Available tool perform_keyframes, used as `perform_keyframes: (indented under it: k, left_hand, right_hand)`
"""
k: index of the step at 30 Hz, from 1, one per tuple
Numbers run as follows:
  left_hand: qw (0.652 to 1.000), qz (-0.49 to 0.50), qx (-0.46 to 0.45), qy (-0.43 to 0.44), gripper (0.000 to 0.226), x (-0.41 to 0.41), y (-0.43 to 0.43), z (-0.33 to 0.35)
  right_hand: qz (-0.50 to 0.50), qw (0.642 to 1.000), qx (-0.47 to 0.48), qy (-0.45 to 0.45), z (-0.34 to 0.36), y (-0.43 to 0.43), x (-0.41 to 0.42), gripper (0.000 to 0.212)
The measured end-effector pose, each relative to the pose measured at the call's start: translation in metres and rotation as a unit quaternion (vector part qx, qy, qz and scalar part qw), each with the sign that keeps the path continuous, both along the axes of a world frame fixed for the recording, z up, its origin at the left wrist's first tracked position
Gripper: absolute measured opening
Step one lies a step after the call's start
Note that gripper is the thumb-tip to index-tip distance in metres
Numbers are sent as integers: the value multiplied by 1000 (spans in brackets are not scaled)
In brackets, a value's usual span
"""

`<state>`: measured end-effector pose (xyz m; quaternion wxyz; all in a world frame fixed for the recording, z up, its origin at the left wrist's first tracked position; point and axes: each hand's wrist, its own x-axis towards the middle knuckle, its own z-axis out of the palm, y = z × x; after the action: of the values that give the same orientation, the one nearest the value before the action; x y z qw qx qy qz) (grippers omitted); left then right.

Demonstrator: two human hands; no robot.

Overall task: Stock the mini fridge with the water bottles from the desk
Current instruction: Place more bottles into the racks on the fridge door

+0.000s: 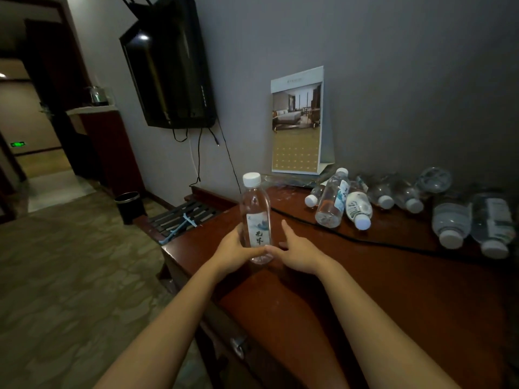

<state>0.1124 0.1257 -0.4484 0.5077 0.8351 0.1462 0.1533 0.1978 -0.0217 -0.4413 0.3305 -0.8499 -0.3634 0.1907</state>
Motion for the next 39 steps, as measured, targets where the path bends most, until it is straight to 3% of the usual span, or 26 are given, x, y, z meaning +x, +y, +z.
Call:
perform_keyframes:
  k: [3,7,10,14,19,27,34,39]
  left_hand:
    - [995,-96,-4,37,62,-31,-23,11]
    - [973,-215,23,86,53,-60,-60,33]
    - [968,-242,25,62,44,-72,-93,51]
    - [961,-274,29,-10,29,-83,-147,81]
    - [942,-314,12,-118,29,-96,-216,118]
    - [897,-381,-8,-223,44,-108,-310,167]
    - [806,-506,-50,-304,35,-144,-407,230]
    - [735,-565,-47,-371,32,-174,-488,266]
  right_hand:
    - [39,993,70,87,10,-28,-16,101]
    - [58,990,102,81,30,-76,-49,60]
    - [15,977,179,119,43,-121,-73,33]
    - [-74,954,269,112,66,-178,-103,17]
    - [-125,926,351,58,108,-246,-143,28]
    - [-197,897,390,-69,170,-335,-208,36]
    - [-291,825,441,-199,227,-412,-279,26]
    - [-367,772,412,-315,261,-473,-342,22]
